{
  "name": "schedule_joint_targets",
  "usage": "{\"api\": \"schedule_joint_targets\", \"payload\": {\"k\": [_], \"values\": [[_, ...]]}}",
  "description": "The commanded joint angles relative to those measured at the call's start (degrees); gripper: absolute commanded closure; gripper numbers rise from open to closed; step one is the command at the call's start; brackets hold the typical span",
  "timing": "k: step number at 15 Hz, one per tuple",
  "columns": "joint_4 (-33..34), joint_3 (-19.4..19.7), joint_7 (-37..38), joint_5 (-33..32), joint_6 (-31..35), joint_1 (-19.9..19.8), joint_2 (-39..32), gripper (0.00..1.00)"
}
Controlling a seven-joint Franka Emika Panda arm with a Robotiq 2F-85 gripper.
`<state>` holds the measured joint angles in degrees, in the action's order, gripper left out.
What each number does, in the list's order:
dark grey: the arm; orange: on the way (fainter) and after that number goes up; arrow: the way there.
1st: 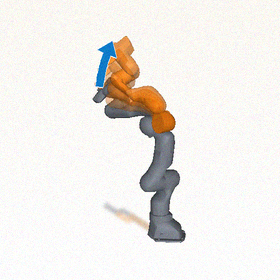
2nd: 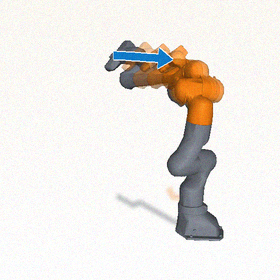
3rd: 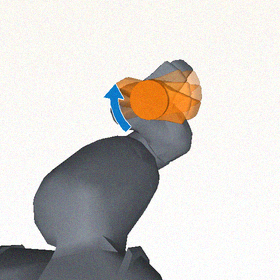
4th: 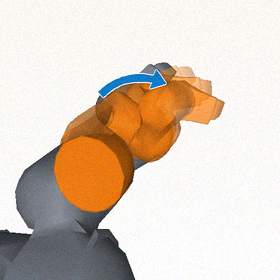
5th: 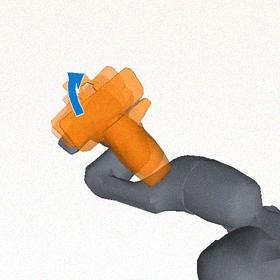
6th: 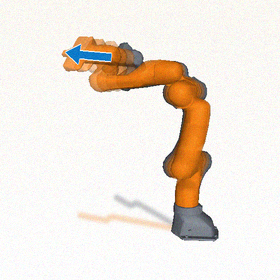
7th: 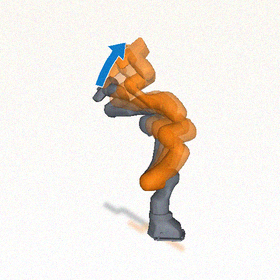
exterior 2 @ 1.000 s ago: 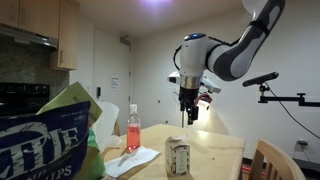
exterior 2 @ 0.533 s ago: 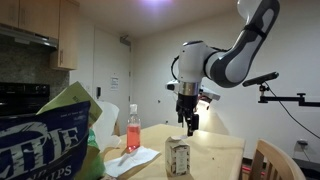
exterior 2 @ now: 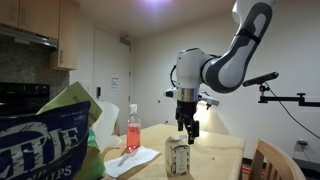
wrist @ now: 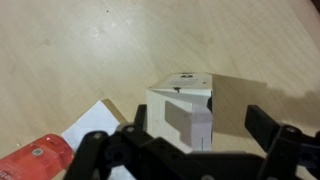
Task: Close the box on the table
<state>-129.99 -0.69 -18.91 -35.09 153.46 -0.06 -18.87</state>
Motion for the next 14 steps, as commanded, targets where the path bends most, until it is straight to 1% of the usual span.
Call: {"api": "schedule_joint_targets", "payload": {"k": [1, 3, 4, 8, 14], "values": [[1.8, 1.6, 1.1, -3.3, -2.0, 2.5, 1.1, 0.0], [3.1, 1.6, 1.0, -4.3, -2.1, 2.8, 0.5, 0.0], [1.8, 0.8, -0.1, -2.5, -0.2, 1.6, 0.2, 0.0], [2.4, 0.7, -0.5, -2.6, -0.2, 1.8, 0.2, 0.0], [3.2, 1.9, 2.1, -4.9, 2.9, 2.6, -1.1, 0.0]]}}
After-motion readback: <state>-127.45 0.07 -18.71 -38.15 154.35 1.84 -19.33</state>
